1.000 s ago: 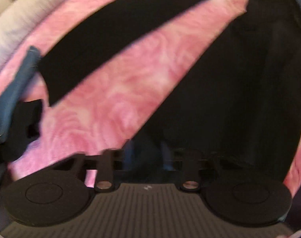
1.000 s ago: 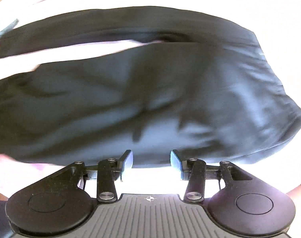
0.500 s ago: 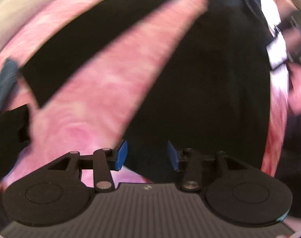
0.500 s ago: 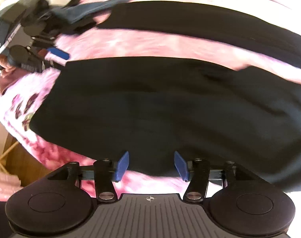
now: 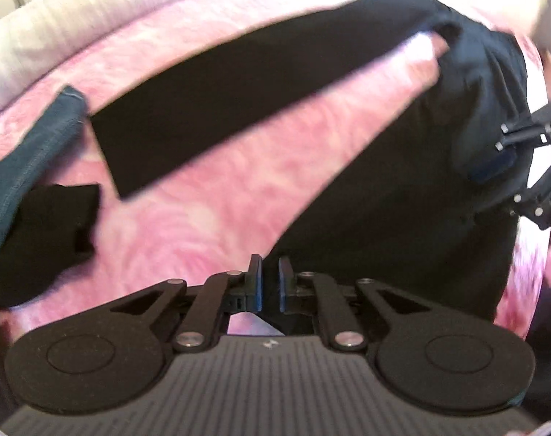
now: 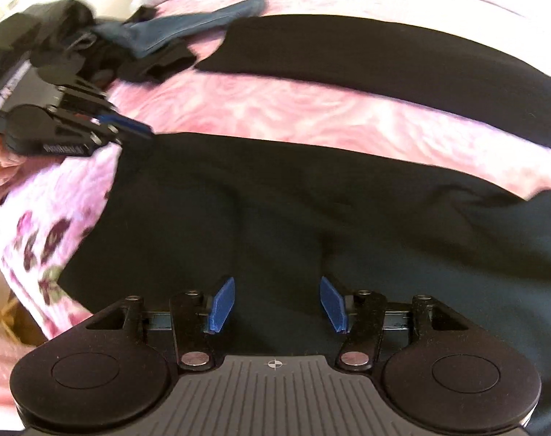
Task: Fold clothes
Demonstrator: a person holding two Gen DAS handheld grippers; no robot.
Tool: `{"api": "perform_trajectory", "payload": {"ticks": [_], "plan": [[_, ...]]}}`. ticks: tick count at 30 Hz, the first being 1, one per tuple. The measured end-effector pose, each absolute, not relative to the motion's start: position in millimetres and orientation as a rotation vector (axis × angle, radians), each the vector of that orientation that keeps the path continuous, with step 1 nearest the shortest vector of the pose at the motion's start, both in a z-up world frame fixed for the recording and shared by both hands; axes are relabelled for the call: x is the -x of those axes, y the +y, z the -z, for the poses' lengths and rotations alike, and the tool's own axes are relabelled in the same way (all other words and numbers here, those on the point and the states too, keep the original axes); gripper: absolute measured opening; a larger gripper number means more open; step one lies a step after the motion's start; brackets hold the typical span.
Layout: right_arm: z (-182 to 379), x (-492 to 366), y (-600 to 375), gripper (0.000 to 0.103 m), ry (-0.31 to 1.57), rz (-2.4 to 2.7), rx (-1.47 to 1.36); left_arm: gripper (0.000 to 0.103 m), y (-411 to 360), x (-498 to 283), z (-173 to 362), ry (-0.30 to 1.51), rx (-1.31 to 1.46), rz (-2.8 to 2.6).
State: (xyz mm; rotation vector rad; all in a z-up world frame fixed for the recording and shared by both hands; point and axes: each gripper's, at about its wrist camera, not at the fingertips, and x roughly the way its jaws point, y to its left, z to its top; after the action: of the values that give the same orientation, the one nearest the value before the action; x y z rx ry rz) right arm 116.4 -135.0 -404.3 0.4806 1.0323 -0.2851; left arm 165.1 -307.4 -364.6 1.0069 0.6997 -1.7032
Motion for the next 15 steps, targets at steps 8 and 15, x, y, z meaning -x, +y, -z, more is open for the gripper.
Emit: {"api": "perform_trajectory", "payload": {"ticks": [8, 15], "plan": [[392.9, -83.4, -202.5, 0.057, 0.931, 0.663, -0.461, 0.007, -314.2, -166.0, 381.1, 0.737, -1.108, 1.711], [414.8, -56.6, -282.5, 0.057, 1.010, 0.908, -0.562, 0.007, -312.0, -171.9, 368.5, 0.713, -1.023, 1.689]]}}
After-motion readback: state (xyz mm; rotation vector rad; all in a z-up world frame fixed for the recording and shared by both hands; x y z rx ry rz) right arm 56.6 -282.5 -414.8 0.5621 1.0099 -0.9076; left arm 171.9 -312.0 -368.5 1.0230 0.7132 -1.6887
